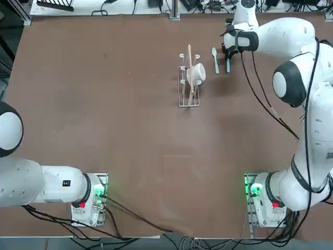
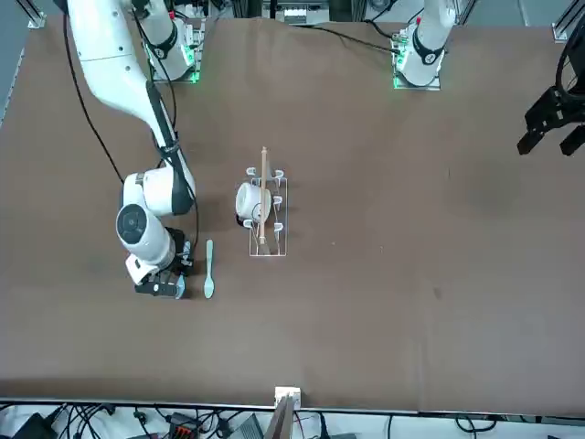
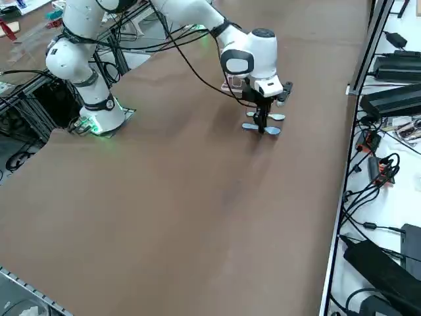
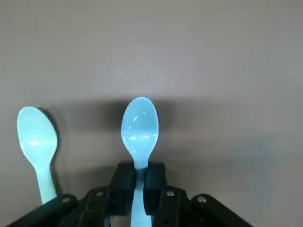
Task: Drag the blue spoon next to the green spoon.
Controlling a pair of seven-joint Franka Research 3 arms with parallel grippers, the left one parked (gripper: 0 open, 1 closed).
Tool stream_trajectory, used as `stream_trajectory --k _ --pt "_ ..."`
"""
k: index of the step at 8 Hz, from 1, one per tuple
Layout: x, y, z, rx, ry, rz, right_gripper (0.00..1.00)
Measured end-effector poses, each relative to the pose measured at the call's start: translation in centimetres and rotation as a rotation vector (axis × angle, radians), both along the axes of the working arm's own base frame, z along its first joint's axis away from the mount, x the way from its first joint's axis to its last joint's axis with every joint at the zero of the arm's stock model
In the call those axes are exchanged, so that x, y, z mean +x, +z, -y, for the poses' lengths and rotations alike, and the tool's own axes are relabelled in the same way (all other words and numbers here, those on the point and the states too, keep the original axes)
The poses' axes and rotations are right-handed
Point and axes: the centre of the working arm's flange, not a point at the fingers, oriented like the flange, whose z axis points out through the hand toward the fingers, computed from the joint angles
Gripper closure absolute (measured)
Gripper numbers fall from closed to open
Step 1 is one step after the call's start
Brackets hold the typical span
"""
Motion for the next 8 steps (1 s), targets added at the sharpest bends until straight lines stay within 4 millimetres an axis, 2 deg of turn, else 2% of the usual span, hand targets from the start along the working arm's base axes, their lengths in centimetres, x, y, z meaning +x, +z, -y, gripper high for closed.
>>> stream_trajectory --k 2,4,6,7,8 --pt "-0.1 -0.1 -0.4 -0.001 0.006 -0.001 0.83" --pt "0.0 0.0 -0.4 0.000 0.007 0.006 0.71" --pt "0.8 1.2 -0.6 0.008 0.010 0.042 0.40" --pt "1.6 3.2 -0.6 0.015 0.007 0.076 0.22" --pt "2.4 6.4 -0.1 0.023 -0.006 0.118 0.04"
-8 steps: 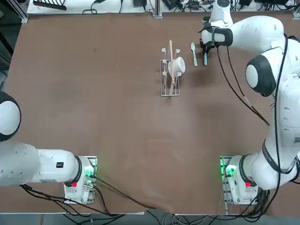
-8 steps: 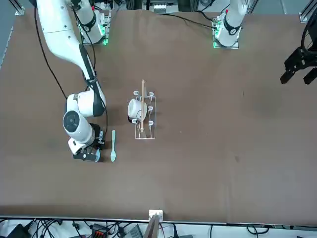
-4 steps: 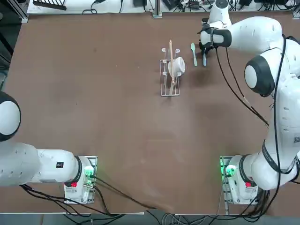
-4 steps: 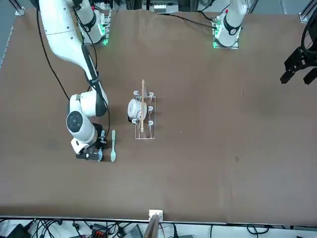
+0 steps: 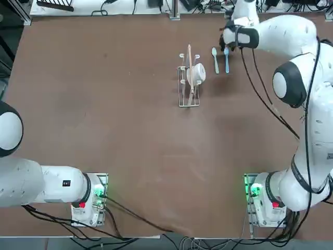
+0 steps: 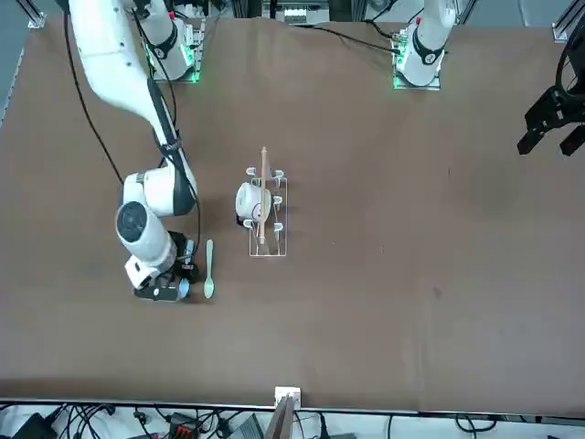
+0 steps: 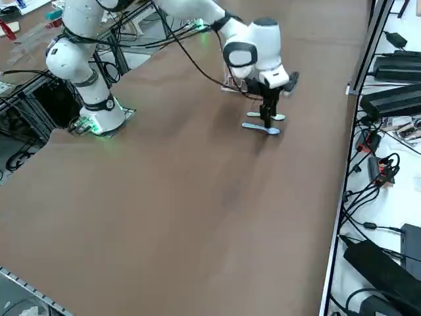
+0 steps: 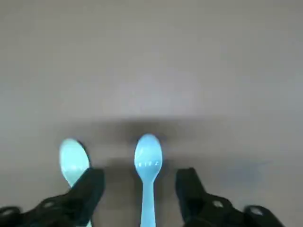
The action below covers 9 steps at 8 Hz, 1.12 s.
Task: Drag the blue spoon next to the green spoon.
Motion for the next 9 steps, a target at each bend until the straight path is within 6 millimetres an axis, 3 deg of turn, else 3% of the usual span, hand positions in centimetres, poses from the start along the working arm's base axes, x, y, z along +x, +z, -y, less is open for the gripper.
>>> stream_trajectory --k 3,6,7,8,9 --pt "0.0 13.3 4.9 0.034 -0.076 0.045 0.00" --pt "-4.8 27.5 12.5 0.064 -0.179 -0.037 0.00" --pt "-6.8 31.4 15.1 0.072 -0.211 -0.066 0.00" --pt "-8.5 33.9 16.5 0.077 -0.230 -0.100 0.00" --pt "-9.2 34.8 16.8 0.075 -0.234 -0.125 0.00"
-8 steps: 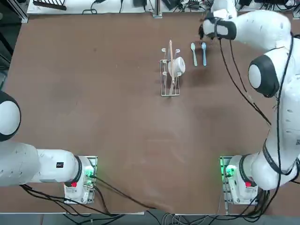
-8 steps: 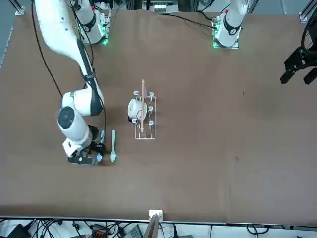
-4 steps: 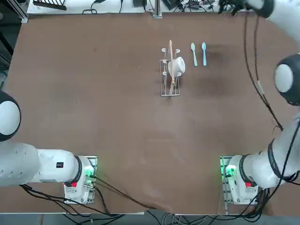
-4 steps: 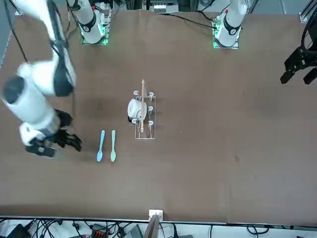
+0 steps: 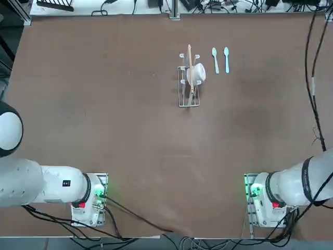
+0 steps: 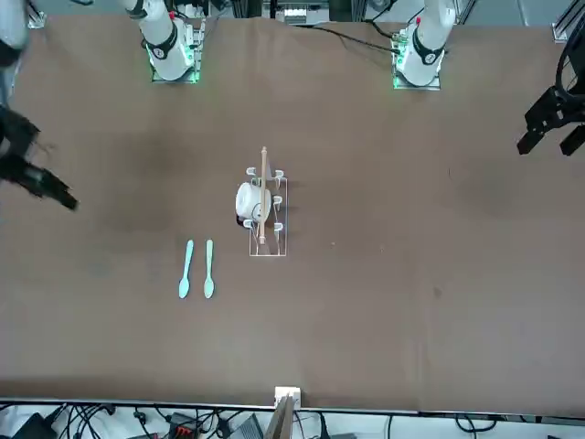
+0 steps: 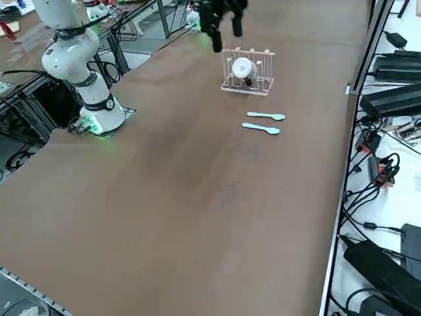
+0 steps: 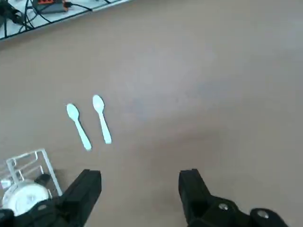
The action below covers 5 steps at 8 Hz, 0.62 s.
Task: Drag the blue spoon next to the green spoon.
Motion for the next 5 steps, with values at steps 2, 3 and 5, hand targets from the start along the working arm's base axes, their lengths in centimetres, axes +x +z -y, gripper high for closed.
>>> stream_trajectory --k 2,3,5 --pt "0.0 -1.0 0.0 0.003 0.007 -0.048 0.00" --pt "-0.1 -1.5 0.6 0.008 0.005 -0.066 0.00" --pt "-0.9 -1.9 1.4 0.005 0.001 -0.070 0.00"
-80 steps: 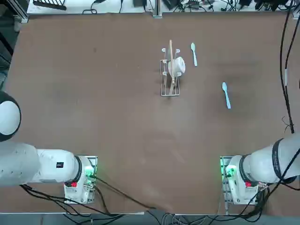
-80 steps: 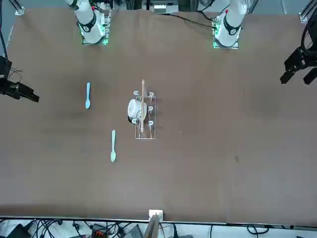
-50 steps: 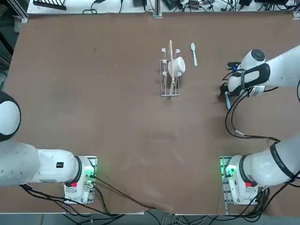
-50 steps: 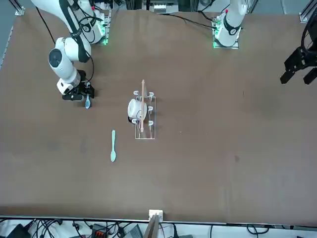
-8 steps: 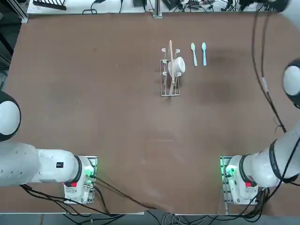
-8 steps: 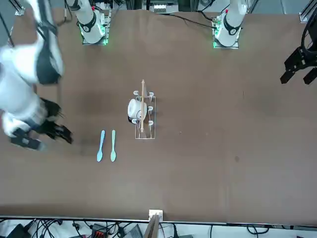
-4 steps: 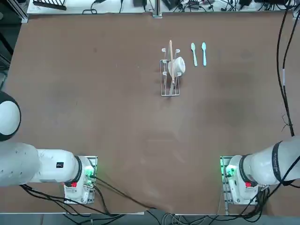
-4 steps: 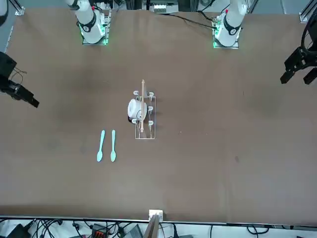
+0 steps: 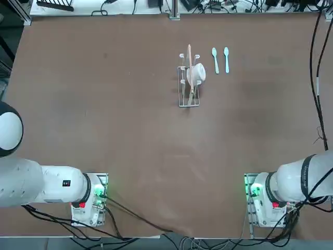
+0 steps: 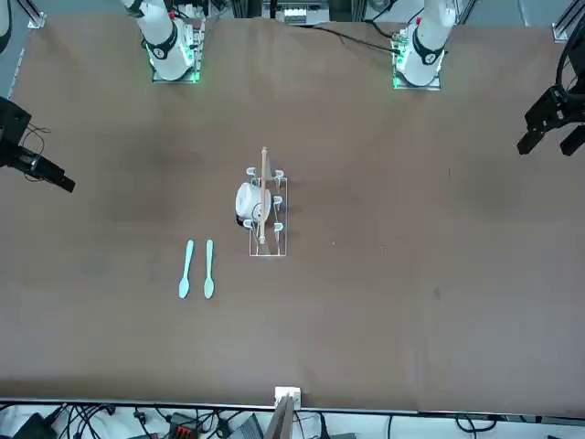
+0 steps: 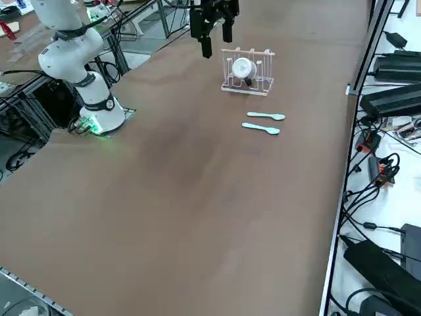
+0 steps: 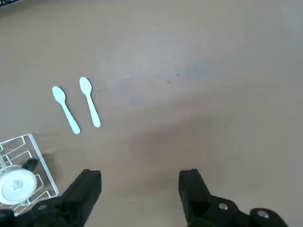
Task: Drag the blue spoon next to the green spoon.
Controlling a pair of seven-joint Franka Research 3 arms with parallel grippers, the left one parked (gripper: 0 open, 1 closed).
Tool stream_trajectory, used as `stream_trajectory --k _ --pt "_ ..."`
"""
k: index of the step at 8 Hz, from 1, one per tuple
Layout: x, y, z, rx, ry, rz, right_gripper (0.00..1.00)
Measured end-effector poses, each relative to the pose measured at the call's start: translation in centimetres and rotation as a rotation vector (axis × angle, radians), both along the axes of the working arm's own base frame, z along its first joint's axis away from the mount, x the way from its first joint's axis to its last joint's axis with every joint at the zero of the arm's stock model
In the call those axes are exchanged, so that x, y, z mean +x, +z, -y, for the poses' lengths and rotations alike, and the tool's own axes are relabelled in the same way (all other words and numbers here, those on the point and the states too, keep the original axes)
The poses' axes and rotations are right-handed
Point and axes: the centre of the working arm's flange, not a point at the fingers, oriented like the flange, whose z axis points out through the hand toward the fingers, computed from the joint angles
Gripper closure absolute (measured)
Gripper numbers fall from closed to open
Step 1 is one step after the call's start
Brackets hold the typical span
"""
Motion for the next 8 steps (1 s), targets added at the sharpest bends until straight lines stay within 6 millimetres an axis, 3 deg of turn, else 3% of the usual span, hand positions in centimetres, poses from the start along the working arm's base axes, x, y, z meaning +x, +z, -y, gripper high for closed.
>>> stream_trajectory --k 8 --pt "-0.83 0.27 -0.67 -0.016 0.096 0.012 0.00"
